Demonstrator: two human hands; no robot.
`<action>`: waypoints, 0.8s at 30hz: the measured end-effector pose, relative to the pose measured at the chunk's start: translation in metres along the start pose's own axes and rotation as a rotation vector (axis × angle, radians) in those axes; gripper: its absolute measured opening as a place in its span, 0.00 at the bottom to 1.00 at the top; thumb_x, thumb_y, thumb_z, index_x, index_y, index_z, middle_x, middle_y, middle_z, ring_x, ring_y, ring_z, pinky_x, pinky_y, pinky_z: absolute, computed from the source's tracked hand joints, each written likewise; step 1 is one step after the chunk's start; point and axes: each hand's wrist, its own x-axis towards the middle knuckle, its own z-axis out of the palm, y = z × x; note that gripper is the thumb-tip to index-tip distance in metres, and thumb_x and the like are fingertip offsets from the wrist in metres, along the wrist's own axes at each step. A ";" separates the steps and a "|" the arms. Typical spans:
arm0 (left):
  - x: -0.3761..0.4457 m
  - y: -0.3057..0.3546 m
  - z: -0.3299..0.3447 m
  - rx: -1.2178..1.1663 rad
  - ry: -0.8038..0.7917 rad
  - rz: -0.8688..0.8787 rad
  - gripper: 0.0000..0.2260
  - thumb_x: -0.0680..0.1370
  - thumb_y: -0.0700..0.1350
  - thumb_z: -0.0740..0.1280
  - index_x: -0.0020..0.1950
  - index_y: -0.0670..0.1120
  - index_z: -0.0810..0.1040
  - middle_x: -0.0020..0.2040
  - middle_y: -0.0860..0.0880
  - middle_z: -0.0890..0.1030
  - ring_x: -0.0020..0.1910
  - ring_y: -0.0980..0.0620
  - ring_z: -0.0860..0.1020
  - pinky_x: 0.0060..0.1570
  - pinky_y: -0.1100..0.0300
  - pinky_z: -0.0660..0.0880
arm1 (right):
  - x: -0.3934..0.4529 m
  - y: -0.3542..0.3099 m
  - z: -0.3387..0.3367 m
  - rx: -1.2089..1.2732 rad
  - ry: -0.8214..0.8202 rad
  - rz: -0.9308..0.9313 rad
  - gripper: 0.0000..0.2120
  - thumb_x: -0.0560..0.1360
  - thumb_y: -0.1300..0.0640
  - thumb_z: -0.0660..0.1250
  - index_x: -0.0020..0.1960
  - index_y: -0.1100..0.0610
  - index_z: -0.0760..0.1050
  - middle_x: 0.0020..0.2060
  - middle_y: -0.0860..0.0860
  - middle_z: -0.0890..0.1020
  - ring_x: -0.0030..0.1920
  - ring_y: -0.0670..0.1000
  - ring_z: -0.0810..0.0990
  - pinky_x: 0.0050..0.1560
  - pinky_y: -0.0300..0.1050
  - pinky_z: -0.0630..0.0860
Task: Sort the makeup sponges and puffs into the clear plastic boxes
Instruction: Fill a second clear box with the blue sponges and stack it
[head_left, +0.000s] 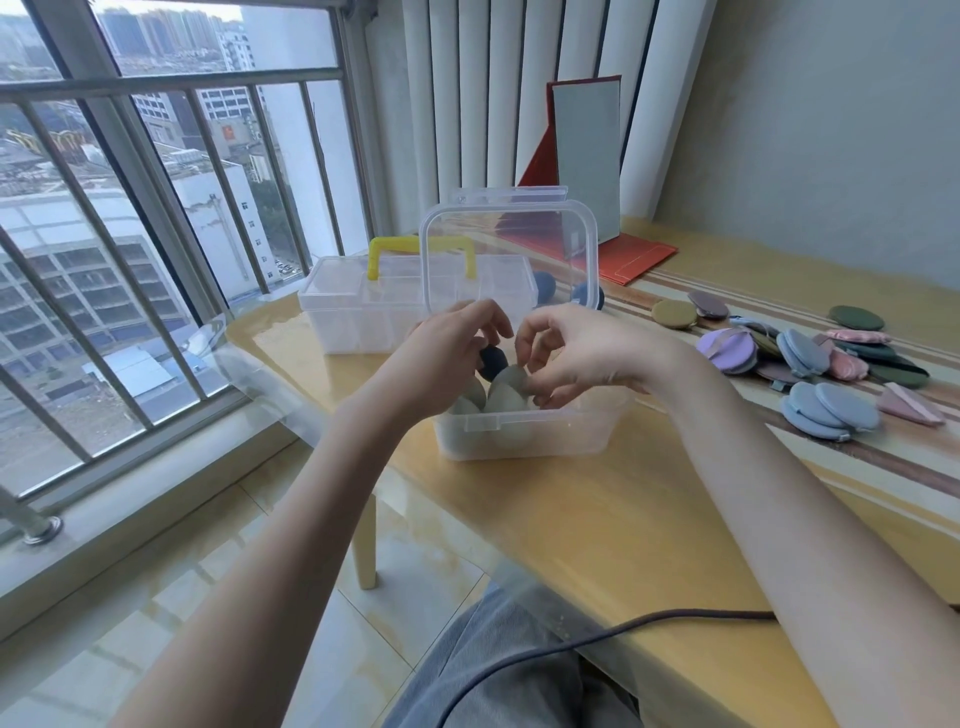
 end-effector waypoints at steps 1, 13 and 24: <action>0.000 0.001 0.000 0.001 -0.007 -0.007 0.14 0.78 0.32 0.55 0.55 0.46 0.74 0.49 0.51 0.75 0.46 0.48 0.77 0.54 0.49 0.75 | 0.002 0.001 0.003 -0.024 0.034 0.023 0.13 0.70 0.64 0.75 0.49 0.55 0.73 0.44 0.54 0.80 0.40 0.52 0.85 0.45 0.49 0.83; -0.002 0.001 0.000 0.047 0.012 -0.005 0.12 0.79 0.33 0.59 0.56 0.46 0.75 0.51 0.51 0.76 0.48 0.52 0.74 0.45 0.64 0.68 | 0.005 0.004 0.014 0.065 0.011 0.002 0.14 0.70 0.63 0.72 0.54 0.55 0.79 0.47 0.51 0.85 0.44 0.47 0.84 0.46 0.38 0.81; -0.002 0.002 0.001 0.080 0.127 -0.072 0.13 0.75 0.32 0.63 0.55 0.46 0.75 0.54 0.49 0.76 0.51 0.52 0.73 0.48 0.61 0.72 | 0.015 0.004 0.024 -0.055 0.165 0.061 0.22 0.67 0.54 0.78 0.56 0.52 0.72 0.48 0.47 0.79 0.45 0.45 0.80 0.39 0.37 0.80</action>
